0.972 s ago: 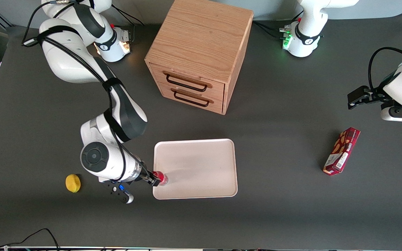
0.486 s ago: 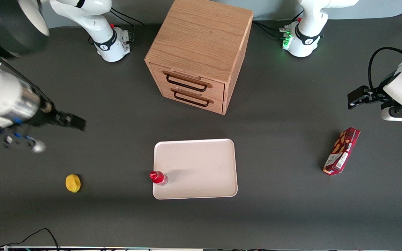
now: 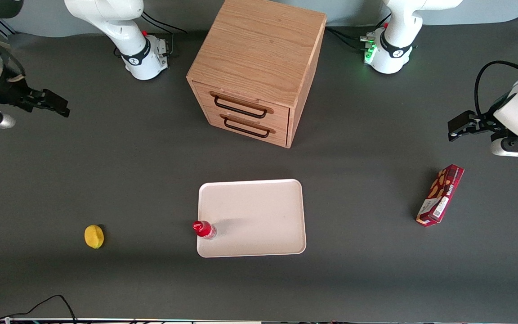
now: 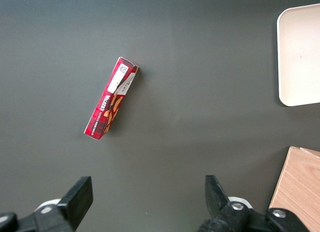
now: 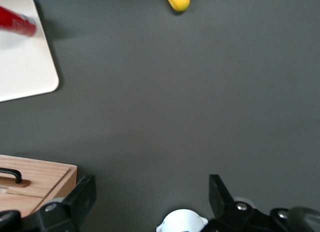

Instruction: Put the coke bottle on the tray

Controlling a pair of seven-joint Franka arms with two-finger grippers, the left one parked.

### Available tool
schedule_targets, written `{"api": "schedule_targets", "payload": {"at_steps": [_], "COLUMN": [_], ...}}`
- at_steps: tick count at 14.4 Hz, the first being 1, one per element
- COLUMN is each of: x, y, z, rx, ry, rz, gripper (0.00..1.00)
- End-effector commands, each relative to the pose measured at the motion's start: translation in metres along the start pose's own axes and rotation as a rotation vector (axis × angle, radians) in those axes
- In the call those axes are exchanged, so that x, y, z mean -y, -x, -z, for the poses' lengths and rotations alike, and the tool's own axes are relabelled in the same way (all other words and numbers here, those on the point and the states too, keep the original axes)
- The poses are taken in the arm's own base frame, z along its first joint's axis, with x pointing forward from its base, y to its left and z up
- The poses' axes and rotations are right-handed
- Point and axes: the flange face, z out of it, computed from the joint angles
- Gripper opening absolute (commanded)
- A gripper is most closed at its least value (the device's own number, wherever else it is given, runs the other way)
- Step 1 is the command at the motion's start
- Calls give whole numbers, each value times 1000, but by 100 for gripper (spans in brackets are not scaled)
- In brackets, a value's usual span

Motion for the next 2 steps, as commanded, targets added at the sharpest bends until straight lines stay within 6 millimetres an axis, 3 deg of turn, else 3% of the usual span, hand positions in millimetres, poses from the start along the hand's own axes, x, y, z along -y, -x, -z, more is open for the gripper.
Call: {"api": "schedule_targets", "payload": {"at_steps": [1,2], "x": [4,6], "y": [10,5], "z": [9,15], "rx": [-18,-6], "ry": [-55,-64], "rz": [-11,-47], "gripper": [100,100]}}
